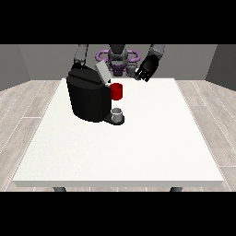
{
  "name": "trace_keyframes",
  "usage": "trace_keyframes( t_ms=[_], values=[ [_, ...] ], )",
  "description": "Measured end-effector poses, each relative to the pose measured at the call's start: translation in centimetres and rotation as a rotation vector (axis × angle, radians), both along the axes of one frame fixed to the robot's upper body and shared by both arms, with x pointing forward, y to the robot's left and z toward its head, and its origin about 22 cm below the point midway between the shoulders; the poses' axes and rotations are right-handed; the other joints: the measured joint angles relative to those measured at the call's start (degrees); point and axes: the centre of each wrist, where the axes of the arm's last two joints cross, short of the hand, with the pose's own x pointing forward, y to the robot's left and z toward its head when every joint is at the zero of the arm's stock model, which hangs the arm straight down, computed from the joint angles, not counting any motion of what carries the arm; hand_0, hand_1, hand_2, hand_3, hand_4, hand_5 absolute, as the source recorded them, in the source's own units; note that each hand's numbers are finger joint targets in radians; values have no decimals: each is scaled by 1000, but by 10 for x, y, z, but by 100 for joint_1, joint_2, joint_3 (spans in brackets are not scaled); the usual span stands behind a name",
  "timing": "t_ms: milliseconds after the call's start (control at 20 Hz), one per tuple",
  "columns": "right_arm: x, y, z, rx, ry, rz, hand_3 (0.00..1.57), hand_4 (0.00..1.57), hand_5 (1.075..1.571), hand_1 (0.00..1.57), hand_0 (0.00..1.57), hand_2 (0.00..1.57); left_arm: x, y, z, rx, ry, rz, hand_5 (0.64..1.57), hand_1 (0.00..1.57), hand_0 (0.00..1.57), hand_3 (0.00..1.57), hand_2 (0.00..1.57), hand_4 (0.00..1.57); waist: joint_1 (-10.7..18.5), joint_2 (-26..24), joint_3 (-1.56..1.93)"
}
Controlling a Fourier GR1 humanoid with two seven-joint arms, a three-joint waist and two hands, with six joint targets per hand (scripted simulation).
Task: Insert the coffee pod into the coffee machine and close the lid
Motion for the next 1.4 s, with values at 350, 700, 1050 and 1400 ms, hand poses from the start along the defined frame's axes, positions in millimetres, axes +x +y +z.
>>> trace_keyframes(
  t_ms=[350, 700, 1050, 1400],
  values=[
    [7, 2, 15, 14, -73, 22, 0, 0, 1571, 0, 0, 0, 17, 1, 46, -15, -57, 1, 1571, 1380, 1380, 1375, 1397, 522, -247, 163, -2],
    [23, -2, 42, 10, -136, 31, 0, 37, 1571, 0, 0, 0, 34, 5, 111, -88, -115, 59, 1571, 1268, 1268, 1269, 1295, 488, -574, 431, 0],
    [38, 0, 68, 10, -203, 38, 0, 0, 1571, 0, 0, 0, 40, 2, 160, -88, -196, 80, 1571, 1247, 1247, 1249, 1299, 479, -841, 878, 0],
    [45, -1, 81, 13, -246, 29, 0, 0, 1571, 0, 0, 0, 42, 9, 190, -91, -247, 85, 1571, 1223, 1223, 1245, 1288, 491, -940, 1249, 0]
  ],
)
